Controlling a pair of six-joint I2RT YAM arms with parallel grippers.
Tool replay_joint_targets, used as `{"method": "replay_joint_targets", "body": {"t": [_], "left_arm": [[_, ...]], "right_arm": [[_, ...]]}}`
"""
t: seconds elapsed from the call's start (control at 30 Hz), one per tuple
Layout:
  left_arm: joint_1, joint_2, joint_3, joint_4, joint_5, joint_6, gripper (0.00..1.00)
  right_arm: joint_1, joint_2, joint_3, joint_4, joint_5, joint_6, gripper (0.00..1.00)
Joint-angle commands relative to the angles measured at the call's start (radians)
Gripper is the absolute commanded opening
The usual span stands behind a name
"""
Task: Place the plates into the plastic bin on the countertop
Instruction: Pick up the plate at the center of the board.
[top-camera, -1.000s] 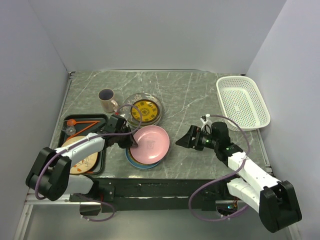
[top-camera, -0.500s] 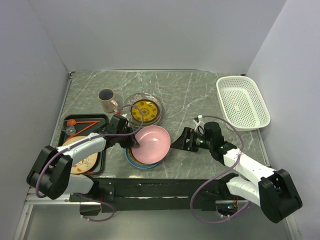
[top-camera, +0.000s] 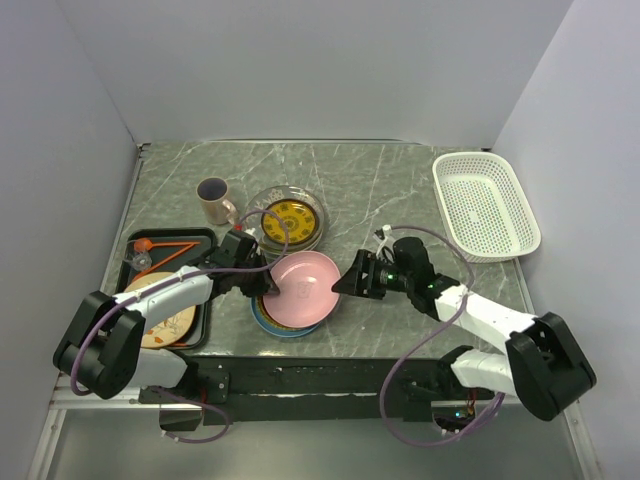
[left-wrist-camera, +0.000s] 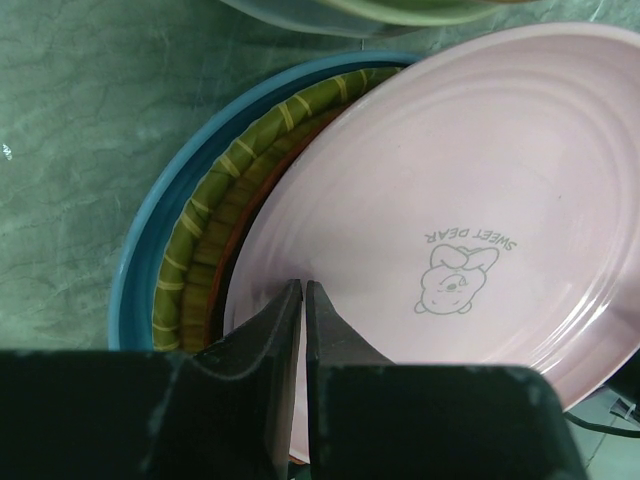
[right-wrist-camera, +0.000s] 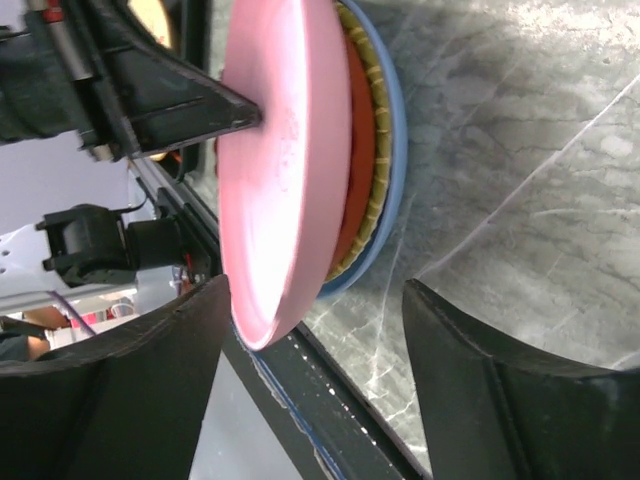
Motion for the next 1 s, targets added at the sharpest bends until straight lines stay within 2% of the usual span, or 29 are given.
{"method": "replay_joint_targets", "body": {"t": [0.0, 0.13, 0.43, 0.53, 0.67, 0.7, 0.8, 0.83, 0.97], "left_arm": [[-0.011, -0.01, 0.01, -0.041, -0.03, -0.003, 0.13], [-0.011, -0.024, 0.017, -0.06, -0.041, 0.002, 0.13], [-0.012, -0.042, 0.019, -0.067, -0.044, 0.004, 0.13], [-0.012, -0.038, 0.022, -0.063, -0.039, 0.005, 0.13], [-0.017, -0.05, 0.02, -0.048, -0.025, 0.008, 0.14], [-0.02, -0.058, 0.017, -0.04, -0.016, 0.013, 0.15], [-0.029, -0.097, 0.013, -0.026, -0.011, 0.017, 0.22], [-0.032, -0.111, 0.011, -0.023, -0.011, 0.023, 0.28], [-0.044, -0.211, 0.007, -0.003, -0.007, 0.03, 0.45]], "right_arm": [[0.024, 0.071, 0.05, 0.063, 0.028, 0.03, 0.74], [0.044, 0.128, 0.072, 0.088, 0.024, 0.045, 0.69], [0.061, 0.124, 0.09, 0.063, 0.061, 0.041, 0.45], [0.064, 0.122, 0.092, 0.059, 0.059, 0.038, 0.23], [0.065, 0.122, 0.098, 0.048, 0.059, 0.034, 0.06], [0.065, 0.121, 0.099, 0.045, 0.061, 0.034, 0.05], [0.067, 0.115, 0.102, 0.034, 0.065, 0.03, 0.01], [0.07, 0.107, 0.102, 0.031, 0.068, 0.03, 0.0], [0.07, 0.101, 0.104, 0.02, 0.068, 0.025, 0.0]]}}
